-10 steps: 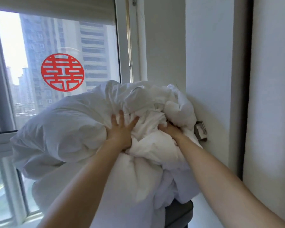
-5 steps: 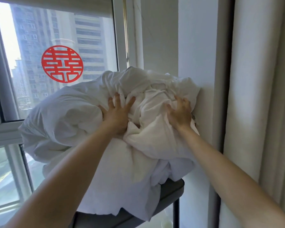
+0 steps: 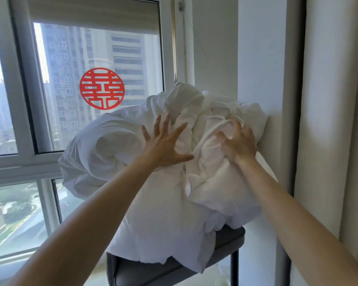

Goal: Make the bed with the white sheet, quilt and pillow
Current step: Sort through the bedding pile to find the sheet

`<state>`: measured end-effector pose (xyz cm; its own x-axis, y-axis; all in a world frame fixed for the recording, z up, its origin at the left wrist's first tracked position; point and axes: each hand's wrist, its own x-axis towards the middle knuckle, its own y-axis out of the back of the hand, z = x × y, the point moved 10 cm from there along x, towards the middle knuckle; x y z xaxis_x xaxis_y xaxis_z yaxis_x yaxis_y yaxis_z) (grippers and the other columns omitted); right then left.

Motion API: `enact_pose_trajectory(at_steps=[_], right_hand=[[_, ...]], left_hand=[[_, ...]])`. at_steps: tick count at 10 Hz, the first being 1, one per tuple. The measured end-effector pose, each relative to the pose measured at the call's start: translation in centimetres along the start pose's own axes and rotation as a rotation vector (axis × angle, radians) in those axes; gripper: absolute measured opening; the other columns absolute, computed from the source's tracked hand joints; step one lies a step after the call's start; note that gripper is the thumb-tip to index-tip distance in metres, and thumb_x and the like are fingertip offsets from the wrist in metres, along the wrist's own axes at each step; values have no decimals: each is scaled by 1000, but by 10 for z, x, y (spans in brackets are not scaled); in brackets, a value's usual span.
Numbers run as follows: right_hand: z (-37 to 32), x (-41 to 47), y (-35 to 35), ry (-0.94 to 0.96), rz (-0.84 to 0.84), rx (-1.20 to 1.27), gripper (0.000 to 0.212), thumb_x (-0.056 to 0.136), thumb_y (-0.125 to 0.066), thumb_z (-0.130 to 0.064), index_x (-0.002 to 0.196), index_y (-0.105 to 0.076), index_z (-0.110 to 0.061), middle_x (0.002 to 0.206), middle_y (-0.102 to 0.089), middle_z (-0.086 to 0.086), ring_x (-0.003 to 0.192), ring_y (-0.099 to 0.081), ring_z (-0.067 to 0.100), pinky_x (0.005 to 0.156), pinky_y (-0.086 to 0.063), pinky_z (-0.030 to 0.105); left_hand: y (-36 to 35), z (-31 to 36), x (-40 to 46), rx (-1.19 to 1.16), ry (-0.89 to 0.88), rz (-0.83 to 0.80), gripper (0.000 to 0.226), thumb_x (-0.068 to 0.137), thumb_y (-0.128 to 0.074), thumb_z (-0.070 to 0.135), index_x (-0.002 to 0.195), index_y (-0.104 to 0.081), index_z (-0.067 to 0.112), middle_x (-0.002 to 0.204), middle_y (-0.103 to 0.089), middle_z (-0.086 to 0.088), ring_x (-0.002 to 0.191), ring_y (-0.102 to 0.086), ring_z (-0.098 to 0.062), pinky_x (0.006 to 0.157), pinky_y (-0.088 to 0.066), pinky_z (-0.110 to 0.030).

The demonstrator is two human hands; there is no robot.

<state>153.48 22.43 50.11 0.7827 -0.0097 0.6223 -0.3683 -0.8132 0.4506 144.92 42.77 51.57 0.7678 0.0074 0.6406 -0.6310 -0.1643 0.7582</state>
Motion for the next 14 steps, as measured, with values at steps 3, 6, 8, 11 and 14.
enact_pose_trajectory(at_steps=[3,6,8,11,14], right_hand=[[50,2,-35,-141,-144,-30,116,60,-60,-81,147,7,-46,159,8,15,146,1,35,116,-7,55],[85,44,-124,81,-216,255,106,63,-50,-87,149,-18,-33,152,-30,-6,136,-31,9,117,-22,36],[182,47,-177,18,-277,225,103,49,-11,-102,114,-57,-37,90,-7,-49,86,-7,-43,60,-8,-15],[120,0,-108,-61,-436,331,97,70,-75,-53,148,-24,-30,147,-39,-2,133,-41,19,109,-36,37],[79,-16,-49,71,-142,125,66,88,-57,-49,145,-37,-24,151,-29,10,139,-29,26,113,-28,41]], left_hand=[[-18,51,1,-45,-103,-107,114,56,-51,88,144,9,49,155,29,-4,139,32,-33,105,10,-71],[-74,47,39,212,-92,-88,116,58,-56,85,140,19,54,151,36,-10,137,31,-42,99,1,-79],[-139,67,40,323,-141,-162,99,69,-49,81,143,12,52,152,33,-12,138,28,-43,94,1,-82],[-113,68,33,295,-66,-155,120,57,-51,87,142,23,46,151,36,-9,139,29,-40,94,3,-81],[-73,64,21,127,-79,-137,98,66,-41,86,144,9,53,156,25,-2,143,23,-33,99,7,-75]])
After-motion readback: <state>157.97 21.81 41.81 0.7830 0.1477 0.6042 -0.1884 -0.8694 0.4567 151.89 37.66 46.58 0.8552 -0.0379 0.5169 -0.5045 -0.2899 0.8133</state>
